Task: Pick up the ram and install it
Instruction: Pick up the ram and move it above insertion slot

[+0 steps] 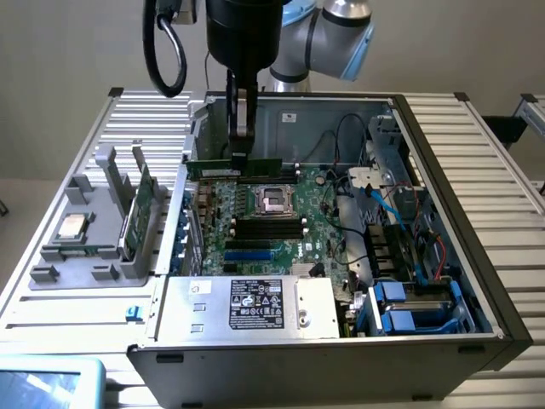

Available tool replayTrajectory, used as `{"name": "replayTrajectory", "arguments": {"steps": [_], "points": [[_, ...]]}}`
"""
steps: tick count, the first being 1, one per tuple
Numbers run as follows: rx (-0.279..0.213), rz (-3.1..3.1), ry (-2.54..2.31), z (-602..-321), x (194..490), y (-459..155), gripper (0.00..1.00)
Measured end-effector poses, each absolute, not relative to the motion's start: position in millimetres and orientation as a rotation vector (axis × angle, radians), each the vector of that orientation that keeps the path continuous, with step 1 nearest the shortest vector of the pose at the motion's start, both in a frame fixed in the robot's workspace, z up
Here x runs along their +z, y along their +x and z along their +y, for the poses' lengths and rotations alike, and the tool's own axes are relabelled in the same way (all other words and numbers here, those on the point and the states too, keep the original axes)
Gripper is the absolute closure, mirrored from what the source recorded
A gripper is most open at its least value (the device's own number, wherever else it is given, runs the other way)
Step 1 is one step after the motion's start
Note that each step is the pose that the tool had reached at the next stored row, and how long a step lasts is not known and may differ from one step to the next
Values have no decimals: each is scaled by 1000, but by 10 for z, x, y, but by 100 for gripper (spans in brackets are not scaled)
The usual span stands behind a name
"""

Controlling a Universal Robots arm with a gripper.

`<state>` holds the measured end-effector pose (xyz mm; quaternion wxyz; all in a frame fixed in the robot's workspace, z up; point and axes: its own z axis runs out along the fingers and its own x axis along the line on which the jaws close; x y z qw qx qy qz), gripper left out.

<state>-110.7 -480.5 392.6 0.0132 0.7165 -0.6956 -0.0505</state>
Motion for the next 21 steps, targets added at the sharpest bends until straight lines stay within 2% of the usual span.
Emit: {"name": "replayTrajectory", "arguments": {"steps": [9,21], "points": [[-158,-2168,2231,-4778,3880,-768,89],[-170,-2184,2227,-4760,3824,-674,89]]}}
